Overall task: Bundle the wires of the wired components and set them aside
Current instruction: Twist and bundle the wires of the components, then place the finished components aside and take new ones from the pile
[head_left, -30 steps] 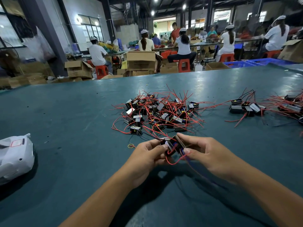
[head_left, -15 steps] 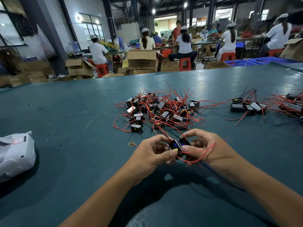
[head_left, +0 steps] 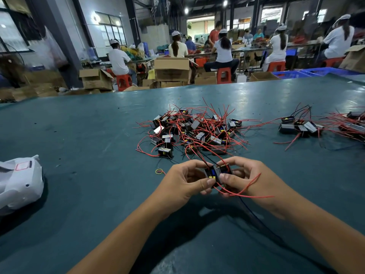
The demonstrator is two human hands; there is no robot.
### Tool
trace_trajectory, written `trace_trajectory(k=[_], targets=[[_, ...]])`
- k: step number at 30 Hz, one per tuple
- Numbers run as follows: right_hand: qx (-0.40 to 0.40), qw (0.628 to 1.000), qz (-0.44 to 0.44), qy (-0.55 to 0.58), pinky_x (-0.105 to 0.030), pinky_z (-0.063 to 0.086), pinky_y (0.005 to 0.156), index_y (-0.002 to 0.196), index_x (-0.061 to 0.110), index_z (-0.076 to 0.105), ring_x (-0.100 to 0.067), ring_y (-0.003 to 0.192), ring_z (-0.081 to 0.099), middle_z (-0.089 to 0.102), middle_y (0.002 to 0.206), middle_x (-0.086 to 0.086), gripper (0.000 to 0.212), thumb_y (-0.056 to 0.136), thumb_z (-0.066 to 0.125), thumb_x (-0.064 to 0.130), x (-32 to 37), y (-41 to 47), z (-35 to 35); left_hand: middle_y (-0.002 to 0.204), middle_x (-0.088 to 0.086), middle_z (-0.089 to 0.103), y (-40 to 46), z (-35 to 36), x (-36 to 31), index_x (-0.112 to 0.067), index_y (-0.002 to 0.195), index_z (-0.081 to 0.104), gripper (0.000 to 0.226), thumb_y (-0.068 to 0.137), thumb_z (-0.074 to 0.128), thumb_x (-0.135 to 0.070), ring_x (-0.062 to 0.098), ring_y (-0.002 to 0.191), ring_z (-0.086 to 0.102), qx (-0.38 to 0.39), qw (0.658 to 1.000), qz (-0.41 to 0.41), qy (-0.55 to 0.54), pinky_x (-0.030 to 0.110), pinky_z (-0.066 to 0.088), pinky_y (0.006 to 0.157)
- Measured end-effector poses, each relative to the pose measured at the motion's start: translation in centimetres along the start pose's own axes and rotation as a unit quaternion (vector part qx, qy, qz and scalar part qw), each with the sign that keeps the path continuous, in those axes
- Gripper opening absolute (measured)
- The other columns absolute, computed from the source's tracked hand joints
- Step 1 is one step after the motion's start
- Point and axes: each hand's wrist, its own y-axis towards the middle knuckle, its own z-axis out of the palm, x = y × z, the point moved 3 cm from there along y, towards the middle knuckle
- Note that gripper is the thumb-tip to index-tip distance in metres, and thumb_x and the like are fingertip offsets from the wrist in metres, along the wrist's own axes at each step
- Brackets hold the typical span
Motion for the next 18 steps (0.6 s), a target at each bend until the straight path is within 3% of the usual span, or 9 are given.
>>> trace_trajectory(k=[3,5,9,12,15,18], targets=[[-0.009,0.999,0.011,0.03,-0.029,0.058,0.063,0.114,0.009,0.064,-0.029,0.071,0.071,0.073,0.085,-0.023,0.032,0.082,0.069,0.013,-0.07,0.14,-0.15,0.085,0.008,0.072,0.03,-0.06,0.18,-0.01,0.114,0.067,0.031,0.085,0.076,-0.012,0.019,0.074,0.067,0.003,1.0,-0.001,0.01,0.029,0.056,0.074],[0.002,0.999,0.015,0.029,-0.029,0.058,0.062,0.113,0.009,0.064,-0.027,0.073,0.07,0.072,0.089,-0.026,0.035,0.079,0.069,0.016,-0.19,0.16,0.11,0.082,0.007,0.071,-0.03,0.12,0.13,-0.011,0.113,0.068,0.032,0.083,0.076,-0.015,0.018,0.072,0.065,0.006,1.0,0.0,0.018,0.028,0.055,0.074],[0.015,1.0,0.009,0.022,-0.031,0.059,0.065,0.111,0.009,0.065,-0.027,0.079,0.072,0.073,0.093,-0.022,0.027,0.084,0.068,0.011,-0.58,0.31,0.14,0.08,0.009,0.069,0.03,0.28,0.22,-0.004,0.116,0.067,0.031,0.086,0.074,-0.007,0.017,0.07,0.062,0.002,0.999,0.001,0.047,0.03,0.054,0.075],[0.019,1.0,0.0,-0.002,-0.031,0.058,0.072,0.11,0.011,0.068,-0.026,0.082,0.073,0.075,0.093,-0.016,0.031,0.08,0.073,0.019,-0.56,0.13,0.15,0.08,0.009,0.067,-0.15,0.29,0.12,-0.001,0.117,0.067,0.033,0.085,0.073,-0.003,0.015,0.069,0.061,-0.002,0.999,0.006,0.046,0.027,0.053,0.073],[0.004,1.0,-0.006,-0.016,-0.031,0.058,0.075,0.104,0.009,0.069,-0.022,0.08,0.072,0.076,0.09,-0.014,0.023,0.082,0.075,0.014,-0.61,0.08,0.24,0.078,0.006,0.066,-0.25,0.63,0.07,-0.004,0.122,0.063,0.04,0.084,0.073,-0.014,0.016,0.068,0.064,-0.015,0.999,-0.002,0.032,0.027,0.055,0.071],[-0.034,0.999,0.011,-0.006,-0.039,0.058,0.074,0.099,0.004,0.068,-0.025,0.076,0.07,0.074,0.089,-0.021,0.018,0.083,0.075,0.007,-0.68,0.35,-0.33,0.085,0.008,0.066,0.04,0.48,0.36,-0.007,0.121,0.06,0.039,0.088,0.068,-0.027,0.017,0.069,0.066,-0.049,0.998,-0.046,0.008,0.028,0.057,0.069]])
